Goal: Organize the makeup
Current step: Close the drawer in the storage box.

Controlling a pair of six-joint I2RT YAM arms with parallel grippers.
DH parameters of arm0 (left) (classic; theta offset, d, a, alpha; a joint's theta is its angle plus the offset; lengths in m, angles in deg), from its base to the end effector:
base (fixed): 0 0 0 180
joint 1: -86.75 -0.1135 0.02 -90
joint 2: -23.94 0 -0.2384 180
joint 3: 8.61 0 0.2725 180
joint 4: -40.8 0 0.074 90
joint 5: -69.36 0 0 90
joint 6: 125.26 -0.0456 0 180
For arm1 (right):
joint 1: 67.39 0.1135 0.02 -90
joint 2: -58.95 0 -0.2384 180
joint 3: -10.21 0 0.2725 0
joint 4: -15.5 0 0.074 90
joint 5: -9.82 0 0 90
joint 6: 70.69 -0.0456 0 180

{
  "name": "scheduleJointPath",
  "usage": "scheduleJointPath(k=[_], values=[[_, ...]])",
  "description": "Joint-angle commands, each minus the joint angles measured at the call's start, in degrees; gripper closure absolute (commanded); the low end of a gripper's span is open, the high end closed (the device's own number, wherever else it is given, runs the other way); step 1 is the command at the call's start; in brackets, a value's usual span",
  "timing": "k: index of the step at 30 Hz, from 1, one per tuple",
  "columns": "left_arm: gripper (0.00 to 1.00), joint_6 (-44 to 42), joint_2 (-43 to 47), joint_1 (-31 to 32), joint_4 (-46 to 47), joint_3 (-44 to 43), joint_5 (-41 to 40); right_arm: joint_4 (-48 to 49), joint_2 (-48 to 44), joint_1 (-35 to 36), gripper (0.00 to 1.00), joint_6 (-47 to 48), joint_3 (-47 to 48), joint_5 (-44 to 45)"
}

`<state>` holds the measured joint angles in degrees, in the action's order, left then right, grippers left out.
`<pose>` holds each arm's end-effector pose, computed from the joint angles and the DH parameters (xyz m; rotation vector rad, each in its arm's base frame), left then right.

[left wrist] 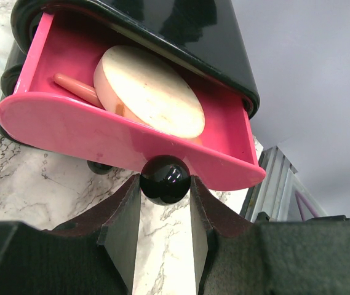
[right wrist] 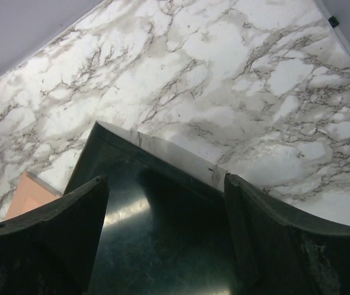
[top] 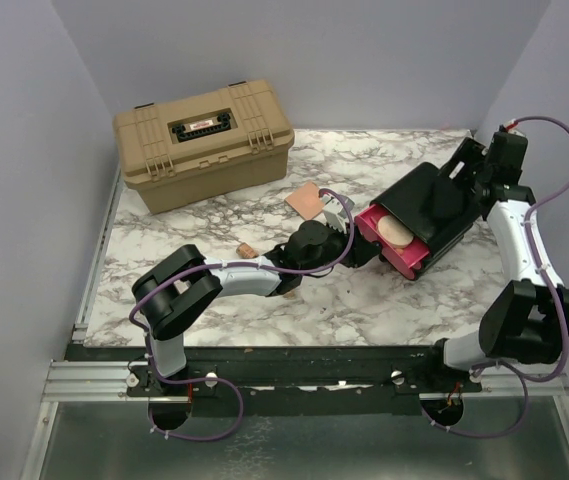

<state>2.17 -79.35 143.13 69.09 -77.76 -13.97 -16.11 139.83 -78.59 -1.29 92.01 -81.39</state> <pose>0.2276 -0.3519 0.1804 0.4011 1.8113 -1.2951 0.3509 -0.0685 0.2922 0.5655 2.0314 0.1206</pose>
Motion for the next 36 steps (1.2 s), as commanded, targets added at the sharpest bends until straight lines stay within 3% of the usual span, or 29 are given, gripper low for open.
scheduleJointPath(k=[1, 6, 11, 16, 36], values=[[0.67, 0.26, 0.13, 0.36, 2.61, -1.17, 1.26, -2.91, 6.15, -0.14, 0.19, -1.24, 6.85, -1.89], [0.67, 0.28, 0.55, 0.35, 2.58, -1.01, 1.42, 0.96, 7.75, -0.3, 0.19, -0.08, 5.61, -6.77], [0.67, 0.18, 1.22, 0.31, 2.58, -0.29, 0.87, -3.74, 11.84, -0.23, 0.2, -0.16, 9.01, -10.54], [0.67, 0.32, 1.17, 0.33, 2.59, -0.27, 0.8, -1.17, 10.14, -0.3, 0.2, -0.25, 4.84, -19.49], [0.67, 0.19, 2.27, 0.96, 2.93, 0.76, -0.12, -6.76, 0.17, -0.16, 0.21, 4.54, -8.12, -24.73]])
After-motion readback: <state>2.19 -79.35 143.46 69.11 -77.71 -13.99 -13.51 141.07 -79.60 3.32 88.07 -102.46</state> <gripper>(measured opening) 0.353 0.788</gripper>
